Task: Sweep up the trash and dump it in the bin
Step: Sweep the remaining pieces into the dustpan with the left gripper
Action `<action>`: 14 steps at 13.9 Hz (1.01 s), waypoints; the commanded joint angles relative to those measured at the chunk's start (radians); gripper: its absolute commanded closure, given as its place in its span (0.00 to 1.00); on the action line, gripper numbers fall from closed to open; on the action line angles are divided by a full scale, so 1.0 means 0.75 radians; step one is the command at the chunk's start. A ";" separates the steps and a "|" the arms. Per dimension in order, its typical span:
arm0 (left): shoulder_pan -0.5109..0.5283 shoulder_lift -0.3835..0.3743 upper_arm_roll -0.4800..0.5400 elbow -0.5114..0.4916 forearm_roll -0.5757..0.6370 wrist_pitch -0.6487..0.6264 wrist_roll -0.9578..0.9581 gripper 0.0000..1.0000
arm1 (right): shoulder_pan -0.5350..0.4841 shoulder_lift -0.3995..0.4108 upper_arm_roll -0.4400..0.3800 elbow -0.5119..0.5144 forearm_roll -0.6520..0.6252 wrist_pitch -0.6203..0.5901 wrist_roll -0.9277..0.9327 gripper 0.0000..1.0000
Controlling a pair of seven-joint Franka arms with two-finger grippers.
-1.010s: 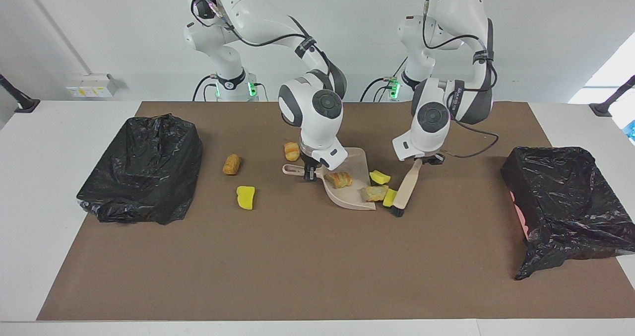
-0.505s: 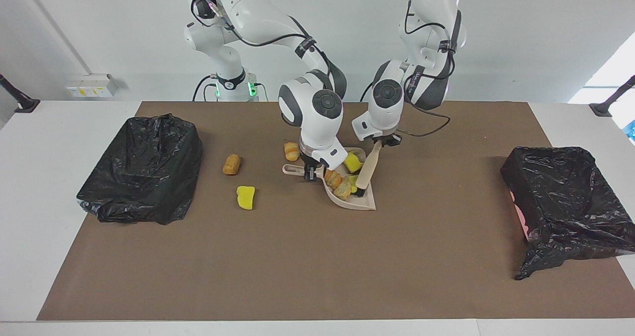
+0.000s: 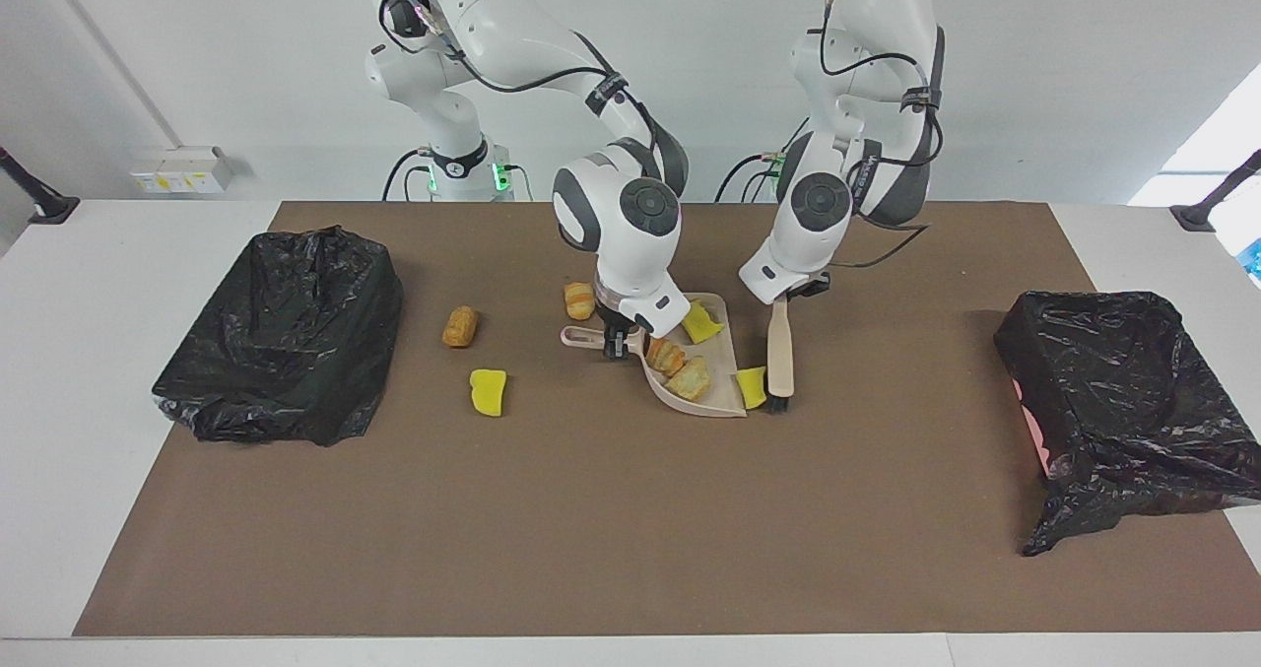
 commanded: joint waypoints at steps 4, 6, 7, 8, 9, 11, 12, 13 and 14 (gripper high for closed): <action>0.036 -0.035 -0.010 0.023 -0.022 -0.025 0.011 1.00 | -0.022 -0.021 0.013 -0.049 -0.001 0.043 -0.018 1.00; -0.043 -0.027 -0.014 0.060 -0.057 -0.062 0.009 1.00 | -0.022 -0.021 0.013 -0.049 -0.001 0.043 -0.018 1.00; -0.078 -0.035 -0.014 0.052 -0.079 -0.060 0.011 1.00 | -0.022 -0.021 0.013 -0.049 -0.001 0.043 -0.018 1.00; -0.121 -0.038 -0.018 0.054 -0.092 -0.064 0.013 1.00 | -0.024 -0.021 0.013 -0.049 -0.001 0.043 -0.018 1.00; -0.176 -0.038 -0.016 0.068 -0.116 -0.076 0.007 1.00 | -0.024 -0.021 0.013 -0.049 -0.001 0.043 -0.018 1.00; -0.201 -0.040 -0.016 0.115 -0.165 -0.099 0.007 1.00 | -0.024 -0.021 0.013 -0.049 -0.001 0.041 -0.018 1.00; -0.199 -0.046 -0.016 0.140 -0.170 -0.113 0.011 1.00 | -0.024 -0.021 0.013 -0.049 -0.001 0.041 -0.018 1.00; -0.199 -0.058 -0.016 0.150 -0.174 -0.131 0.015 1.00 | -0.024 -0.021 0.013 -0.049 -0.001 0.041 -0.018 1.00; -0.197 -0.076 -0.016 0.150 -0.174 -0.148 0.017 1.00 | -0.024 -0.021 0.013 -0.049 -0.001 0.041 -0.018 1.00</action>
